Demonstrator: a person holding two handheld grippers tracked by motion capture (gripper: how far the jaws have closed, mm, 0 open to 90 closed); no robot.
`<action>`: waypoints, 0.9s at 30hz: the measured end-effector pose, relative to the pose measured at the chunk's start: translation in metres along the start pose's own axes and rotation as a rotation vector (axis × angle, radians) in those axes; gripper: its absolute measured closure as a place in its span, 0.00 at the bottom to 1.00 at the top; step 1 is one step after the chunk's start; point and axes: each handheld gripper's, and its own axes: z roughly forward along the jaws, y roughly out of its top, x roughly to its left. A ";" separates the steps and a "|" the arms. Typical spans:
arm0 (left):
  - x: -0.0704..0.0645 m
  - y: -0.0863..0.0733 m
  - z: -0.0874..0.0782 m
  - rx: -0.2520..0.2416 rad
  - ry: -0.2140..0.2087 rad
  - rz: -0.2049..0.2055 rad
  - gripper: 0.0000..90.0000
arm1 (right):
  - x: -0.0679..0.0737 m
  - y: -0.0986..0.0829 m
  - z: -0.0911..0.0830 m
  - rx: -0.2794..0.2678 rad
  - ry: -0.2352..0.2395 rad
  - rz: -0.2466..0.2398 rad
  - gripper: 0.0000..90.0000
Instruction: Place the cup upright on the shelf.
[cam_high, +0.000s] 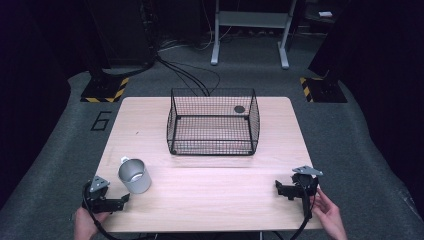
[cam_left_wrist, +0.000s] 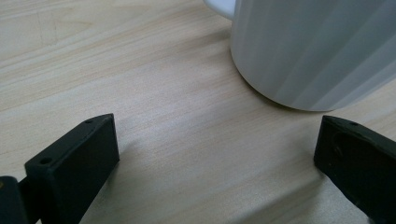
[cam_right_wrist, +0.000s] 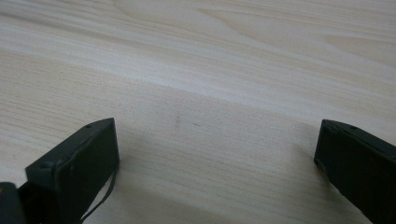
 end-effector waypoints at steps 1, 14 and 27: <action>0.000 0.000 0.000 0.000 0.000 0.000 0.00 | 0.000 0.000 0.000 0.000 0.000 0.000 0.00; -0.002 0.000 -0.002 0.002 0.004 0.001 0.00 | 0.002 0.003 0.003 0.000 0.075 -0.071 0.00; -0.015 0.007 -0.026 -0.101 -0.057 -0.023 0.00 | 0.002 0.003 0.003 -0.002 0.075 -0.069 0.00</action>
